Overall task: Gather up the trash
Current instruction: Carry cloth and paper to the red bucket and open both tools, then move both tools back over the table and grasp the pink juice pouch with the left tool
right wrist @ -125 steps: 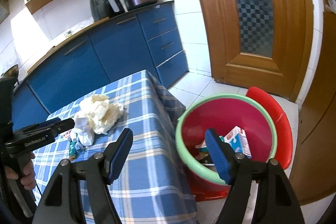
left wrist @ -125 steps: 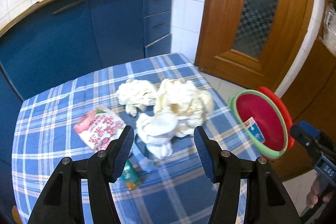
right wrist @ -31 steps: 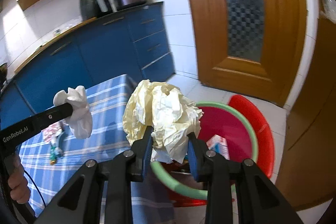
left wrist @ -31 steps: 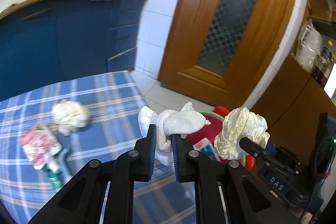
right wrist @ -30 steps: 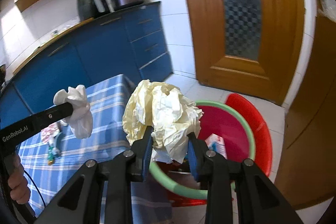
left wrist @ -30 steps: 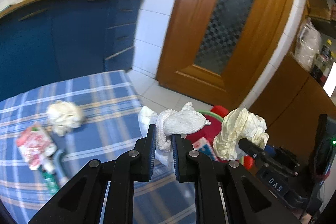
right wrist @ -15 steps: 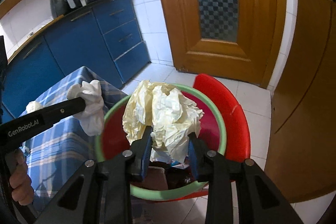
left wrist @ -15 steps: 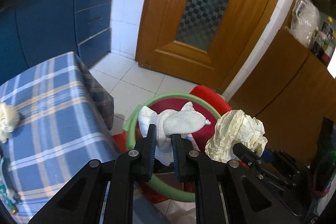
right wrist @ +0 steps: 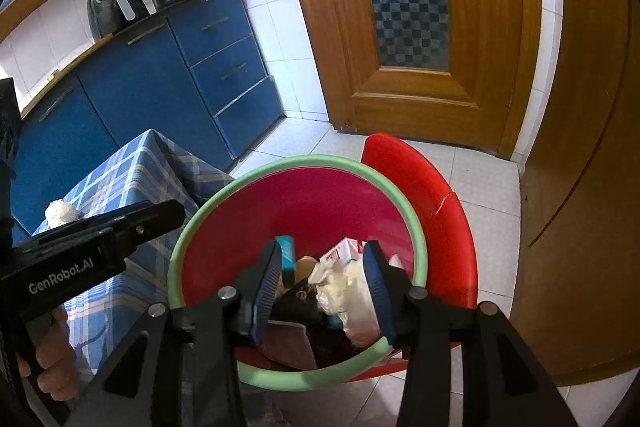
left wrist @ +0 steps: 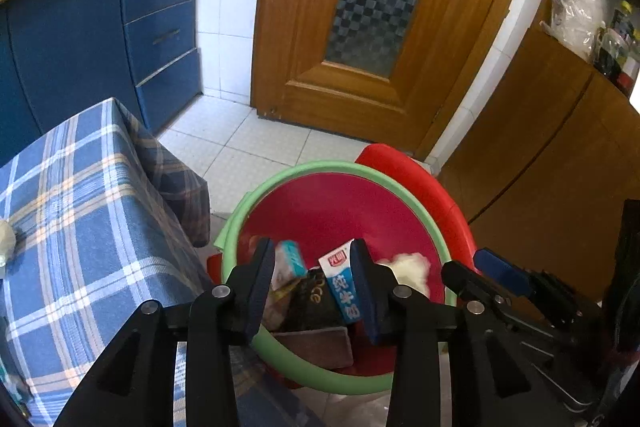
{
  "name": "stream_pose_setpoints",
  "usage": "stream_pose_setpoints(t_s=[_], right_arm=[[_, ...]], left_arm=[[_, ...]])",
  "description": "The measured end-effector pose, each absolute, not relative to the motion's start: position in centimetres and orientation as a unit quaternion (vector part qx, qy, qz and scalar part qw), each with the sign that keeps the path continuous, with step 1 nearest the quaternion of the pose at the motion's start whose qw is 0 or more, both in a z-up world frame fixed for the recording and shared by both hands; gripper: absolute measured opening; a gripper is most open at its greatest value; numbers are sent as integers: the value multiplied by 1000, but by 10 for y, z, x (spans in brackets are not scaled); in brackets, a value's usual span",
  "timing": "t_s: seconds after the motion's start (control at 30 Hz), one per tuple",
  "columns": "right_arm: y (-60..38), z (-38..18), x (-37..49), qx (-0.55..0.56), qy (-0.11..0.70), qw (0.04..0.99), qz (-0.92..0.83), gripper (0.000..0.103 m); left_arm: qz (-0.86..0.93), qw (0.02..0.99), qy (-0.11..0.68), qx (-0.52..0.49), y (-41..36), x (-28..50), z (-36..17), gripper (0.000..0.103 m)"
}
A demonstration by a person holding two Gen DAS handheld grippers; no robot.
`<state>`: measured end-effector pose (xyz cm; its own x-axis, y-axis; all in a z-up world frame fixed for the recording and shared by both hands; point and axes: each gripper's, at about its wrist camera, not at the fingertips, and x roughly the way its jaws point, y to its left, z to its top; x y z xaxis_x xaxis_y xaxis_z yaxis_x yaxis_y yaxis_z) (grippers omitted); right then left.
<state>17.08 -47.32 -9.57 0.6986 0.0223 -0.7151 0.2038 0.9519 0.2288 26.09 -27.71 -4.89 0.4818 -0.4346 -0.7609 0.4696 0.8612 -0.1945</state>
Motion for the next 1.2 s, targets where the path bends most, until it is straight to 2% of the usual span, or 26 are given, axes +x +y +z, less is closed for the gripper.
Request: stream_pose_setpoints(t_s=[0.43, 1.2], right_arm=[[-453, -71, 156, 143, 367, 919, -33, 47], [-331, -23, 149, 97, 345, 931, 77, 51]], left_arm=[[-239, 874, 424, 9, -234, 245, -29, 40], [-92, 909, 406, -31, -48, 212, 13, 40]])
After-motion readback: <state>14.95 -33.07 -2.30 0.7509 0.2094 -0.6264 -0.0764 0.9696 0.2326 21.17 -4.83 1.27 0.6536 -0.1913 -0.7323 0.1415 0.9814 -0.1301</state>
